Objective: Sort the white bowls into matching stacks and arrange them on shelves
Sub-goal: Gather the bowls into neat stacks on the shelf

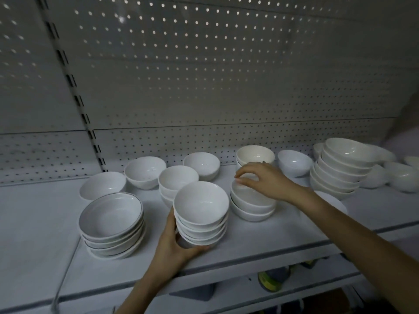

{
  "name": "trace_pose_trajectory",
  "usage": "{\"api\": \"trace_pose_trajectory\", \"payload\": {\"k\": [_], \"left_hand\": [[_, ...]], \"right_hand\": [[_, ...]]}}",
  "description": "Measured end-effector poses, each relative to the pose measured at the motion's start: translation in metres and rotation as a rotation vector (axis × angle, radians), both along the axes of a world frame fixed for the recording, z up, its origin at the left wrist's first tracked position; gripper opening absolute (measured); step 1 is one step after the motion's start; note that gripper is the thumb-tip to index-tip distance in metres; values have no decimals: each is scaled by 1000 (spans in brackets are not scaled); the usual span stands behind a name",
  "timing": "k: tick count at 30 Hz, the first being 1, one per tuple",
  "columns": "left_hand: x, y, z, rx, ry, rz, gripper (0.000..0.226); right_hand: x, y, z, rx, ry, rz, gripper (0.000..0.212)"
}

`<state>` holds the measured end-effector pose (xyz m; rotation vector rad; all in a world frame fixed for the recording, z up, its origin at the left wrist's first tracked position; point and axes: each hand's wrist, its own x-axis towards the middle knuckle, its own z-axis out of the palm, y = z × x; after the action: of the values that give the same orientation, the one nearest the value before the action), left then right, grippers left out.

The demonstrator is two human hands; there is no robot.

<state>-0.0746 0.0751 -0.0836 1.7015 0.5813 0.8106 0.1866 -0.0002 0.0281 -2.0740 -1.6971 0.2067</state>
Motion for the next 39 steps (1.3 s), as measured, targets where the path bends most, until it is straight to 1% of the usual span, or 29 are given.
{"api": "trace_pose_trajectory", "payload": {"k": [4,7,12,14,15,17,20,23,28,33,36,39], "left_hand": [[0,0,3,17,15,20,105],[0,0,3,19,34,24,107],[1,0,2,27,64,39,109],[1,0,2,24,70,43,109],[0,0,2,23,72,43,109],[0,0,2,26,80,45,109],[0,0,1,30,91,51,110],[0,0,0,31,99,50,111],[0,0,2,34,101,40,110],[0,-1,4,30,96,33,110],[0,-2,5,29,90,25,108],[0,-2,5,32,88,24,108]], "right_hand": [[-7,43,-1,-32,110,61,26],[-8,75,-12,-138,151,49,31],[-10,109,-29,-339,-51,8,43],[-15,114,-30,-378,-100,-10,42],[-17,115,-30,-382,-109,-7,39],[-16,117,-32,-370,-122,2,28],[-15,118,-34,-375,-181,2,21],[-15,116,-35,-345,-233,10,10],[-5,109,-33,-247,-262,-25,4],[5,106,-25,-160,-141,-83,8],[7,99,-21,-108,-100,-86,2],[9,87,-12,-36,-31,-94,3]]}}
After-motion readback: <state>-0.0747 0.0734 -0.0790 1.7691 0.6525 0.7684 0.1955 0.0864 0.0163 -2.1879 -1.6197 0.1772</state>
